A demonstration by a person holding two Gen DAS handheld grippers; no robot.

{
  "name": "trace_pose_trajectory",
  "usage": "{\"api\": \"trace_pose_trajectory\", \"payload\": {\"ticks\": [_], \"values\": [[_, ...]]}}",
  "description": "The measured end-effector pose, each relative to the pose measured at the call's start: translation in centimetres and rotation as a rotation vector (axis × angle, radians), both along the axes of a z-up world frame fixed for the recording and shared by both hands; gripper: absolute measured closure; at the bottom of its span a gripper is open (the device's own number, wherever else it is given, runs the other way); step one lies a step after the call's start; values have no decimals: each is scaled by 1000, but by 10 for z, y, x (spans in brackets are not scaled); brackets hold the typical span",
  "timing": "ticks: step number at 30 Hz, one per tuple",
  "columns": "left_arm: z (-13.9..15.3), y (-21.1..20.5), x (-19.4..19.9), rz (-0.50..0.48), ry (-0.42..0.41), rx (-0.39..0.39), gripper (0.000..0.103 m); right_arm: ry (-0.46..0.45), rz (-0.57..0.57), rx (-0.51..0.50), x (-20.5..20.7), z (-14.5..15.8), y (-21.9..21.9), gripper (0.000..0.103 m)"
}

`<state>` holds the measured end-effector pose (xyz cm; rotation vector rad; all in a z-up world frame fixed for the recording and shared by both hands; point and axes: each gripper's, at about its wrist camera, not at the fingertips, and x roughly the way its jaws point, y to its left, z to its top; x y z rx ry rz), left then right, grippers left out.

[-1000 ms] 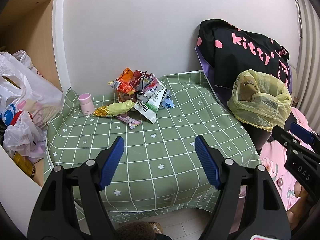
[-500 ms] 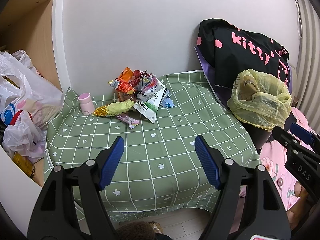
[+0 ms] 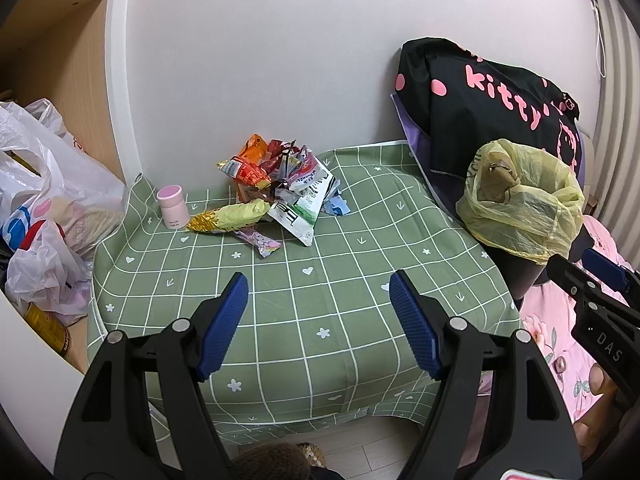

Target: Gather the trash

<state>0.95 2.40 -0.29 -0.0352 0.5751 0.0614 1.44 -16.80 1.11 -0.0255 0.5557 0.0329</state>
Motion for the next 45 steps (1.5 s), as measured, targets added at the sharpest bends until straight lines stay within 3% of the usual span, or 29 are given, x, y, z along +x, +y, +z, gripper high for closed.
{"api": "trace_pose_trajectory", "payload": {"ticks": [13, 19, 30, 35, 40, 43, 44, 45], "values": [[0, 8, 8, 12, -5, 0, 33, 7, 3, 2, 4, -6, 0, 46], [-9, 36, 34, 48, -5, -18, 33, 32, 21, -22, 30, -15, 4, 46], [-23, 128, 115, 152, 26, -71, 33, 119, 153, -32, 120, -29, 53, 46], [-26, 163, 142, 176, 35, -140, 33, 139, 301, -9, 184, -24, 110, 46], [-40, 195, 165, 207, 38, -210, 33, 130, 442, -52, 250, -26, 178, 47], [-47, 205, 174, 209, 51, -247, 33, 162, 463, -86, 283, -35, 206, 56], [-47, 205, 176, 202, 56, -250, 33, 190, 465, -88, 292, -40, 210, 64], [-46, 204, 178, 185, 59, -250, 33, 225, 467, -82, 299, -46, 211, 86]]}}
